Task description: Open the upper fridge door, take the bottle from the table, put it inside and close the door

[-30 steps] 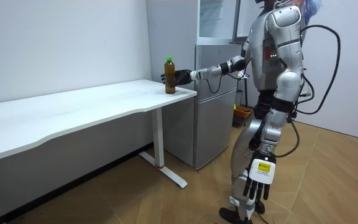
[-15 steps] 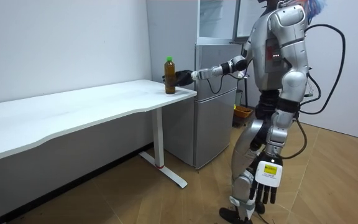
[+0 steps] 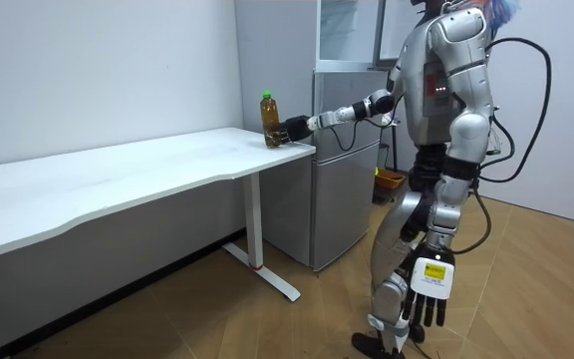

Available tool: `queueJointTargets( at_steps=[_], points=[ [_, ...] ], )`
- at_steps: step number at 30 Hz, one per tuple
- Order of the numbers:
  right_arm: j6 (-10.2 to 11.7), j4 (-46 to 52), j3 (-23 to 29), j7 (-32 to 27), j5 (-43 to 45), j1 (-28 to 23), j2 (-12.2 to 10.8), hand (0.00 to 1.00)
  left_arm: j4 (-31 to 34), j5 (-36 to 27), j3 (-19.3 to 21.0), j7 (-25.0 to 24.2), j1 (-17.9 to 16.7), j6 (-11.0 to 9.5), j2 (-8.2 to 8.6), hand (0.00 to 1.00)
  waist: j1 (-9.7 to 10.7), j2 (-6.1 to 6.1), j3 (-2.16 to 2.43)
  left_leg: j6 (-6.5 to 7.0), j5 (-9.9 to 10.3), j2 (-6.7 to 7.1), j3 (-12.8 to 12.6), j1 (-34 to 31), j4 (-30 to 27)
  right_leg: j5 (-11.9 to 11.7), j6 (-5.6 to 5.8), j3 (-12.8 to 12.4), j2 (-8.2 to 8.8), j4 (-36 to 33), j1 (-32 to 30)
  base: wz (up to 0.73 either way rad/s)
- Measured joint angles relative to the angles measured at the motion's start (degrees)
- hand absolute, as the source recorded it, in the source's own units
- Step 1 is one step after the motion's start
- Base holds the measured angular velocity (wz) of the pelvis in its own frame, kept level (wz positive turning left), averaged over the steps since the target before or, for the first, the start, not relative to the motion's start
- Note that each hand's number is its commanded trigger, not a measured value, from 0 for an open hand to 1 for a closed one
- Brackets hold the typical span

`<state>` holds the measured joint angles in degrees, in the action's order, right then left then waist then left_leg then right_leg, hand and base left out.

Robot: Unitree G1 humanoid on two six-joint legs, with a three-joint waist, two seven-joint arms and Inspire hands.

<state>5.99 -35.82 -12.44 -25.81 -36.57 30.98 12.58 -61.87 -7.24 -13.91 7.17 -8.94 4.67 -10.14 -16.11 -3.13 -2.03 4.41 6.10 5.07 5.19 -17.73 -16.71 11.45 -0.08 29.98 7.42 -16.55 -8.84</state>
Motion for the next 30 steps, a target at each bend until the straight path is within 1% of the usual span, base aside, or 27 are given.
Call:
queueJointTargets(
  at_steps=[3,7,8,15,19,20,21,23,25,26,28,30],
  points=[
    [0.1,-0.5,0.2,1.6,-0.7,0.0,0.2,1.0,0.0,0.0,0.2,-0.2,-0.2,0.0,0.01,0.0,0.1,0.08,0.03,-0.01,0.0,0.0,0.0,0.3,0.1,0.1,0.01,-0.1,0.02,-0.1,0.1,0.0],
    [0.1,-2.0,0.3,5.3,-2.8,0.2,1.5,1.0,-0.1,0.0,1.2,-1.2,-0.7,0.0,0.07,0.0,0.0,0.15,0.07,-0.03,0.0,0.0,0.2,0.4,0.2,0.1,0.01,-0.1,-0.12,-0.1,0.4,0.01],
    [0.1,-2.2,0.3,5.9,-3.7,0.3,1.7,1.0,-0.1,0.0,1.6,-1.3,-1.0,0.0,0.08,0.0,0.0,0.15,0.07,-0.04,0.0,0.0,0.3,0.4,0.3,0.1,0.01,-0.1,-0.38,-0.1,0.4,0.03],
    [-0.3,-2.6,0.3,7.4,-3.3,0.2,2.0,1.0,0.0,0.1,3.4,-1.7,-2.0,0.0,0.04,0.0,0.1,0.09,0.11,-0.2,-0.1,0.16,1.1,0.2,0.0,0.1,-0.06,-0.1,-0.3,-0.1,0.5,0.05],
    [-1.2,-2.6,0.2,8.3,-3.1,0.2,2.4,1.0,-0.1,0.1,3.7,-1.9,-2.6,-0.6,0.02,0.0,0.1,-0.05,0.19,-0.21,-0.2,0.2,1.1,0.7,-0.1,0.2,-0.04,-0.2,-0.27,0.0,1.0,0.01],
    [-2.0,-2.4,0.2,8.3,-3.1,0.0,2.4,1.0,0.0,0.3,4.1,-1.9,-2.9,-0.9,0.02,0.0,0.1,-0.13,0.24,-0.18,-0.2,0.2,0.8,1.4,0.0,0.2,0.0,-0.3,-0.14,-0.1,1.4,-0.06],
    [-2.4,-2.3,0.1,8.3,-3.1,-0.1,2.4,1.0,0.0,0.4,4.6,-1.9,-3.1,-0.9,0.03,0.0,0.1,-0.2,0.29,-0.18,-0.2,0.16,0.5,1.6,0.1,0.2,0.01,-0.3,-0.08,-0.1,1.5,-0.1],
    [-4.2,-0.7,0.0,8.4,-3.1,-0.4,2.4,1.0,-0.2,0.6,6.2,-1.9,-3.2,-0.9,-0.02,0.0,0.2,-0.38,0.38,-0.16,-0.2,0.09,0.1,2.2,0.5,0.2,0.02,-0.5,0.04,-0.1,1.8,-0.11],
    [-4.9,1.8,0.0,8.4,-1.3,-1.4,2.4,1.0,-0.4,0.7,7.3,-1.9,-3.3,-1.0,-0.13,0.0,0.3,-0.51,0.48,-0.14,-0.2,0.07,-0.2,2.8,0.8,0.2,0.03,-0.8,0.05,0.0,2.1,-0.1],
    [-4.9,3.8,0.0,8.5,0.0,-2.4,2.4,1.0,-0.5,0.7,7.9,-1.9,-3.5,-1.1,-0.21,0.0,0.4,-0.56,0.52,-0.09,-0.3,0.05,-0.3,3.5,1.1,0.1,0.15,-0.9,-0.05,0.6,2.8,-0.07],
    [-5.2,6.4,0.0,8.6,2.3,-3.4,2.4,1.0,-0.4,0.7,9.3,-1.9,-4.2,-1.3,-0.36,0.0,0.7,-0.74,0.83,-0.03,-0.2,-0.01,-0.5,4.6,1.4,-0.2,0.37,-1.4,-0.43,1.4,4.1,-0.05],
    [-5.7,8.6,-0.1,8.7,4.2,-3.6,2.5,1.0,-0.1,0.7,9.7,-1.9,-5.0,-1.3,-0.57,0.0,1.6,-0.98,1.06,0.03,-0.2,-0.08,-0.8,5.8,1.8,-0.3,0.45,-1.6,-0.58,2.0,5.2,-0.07]
  ],
)
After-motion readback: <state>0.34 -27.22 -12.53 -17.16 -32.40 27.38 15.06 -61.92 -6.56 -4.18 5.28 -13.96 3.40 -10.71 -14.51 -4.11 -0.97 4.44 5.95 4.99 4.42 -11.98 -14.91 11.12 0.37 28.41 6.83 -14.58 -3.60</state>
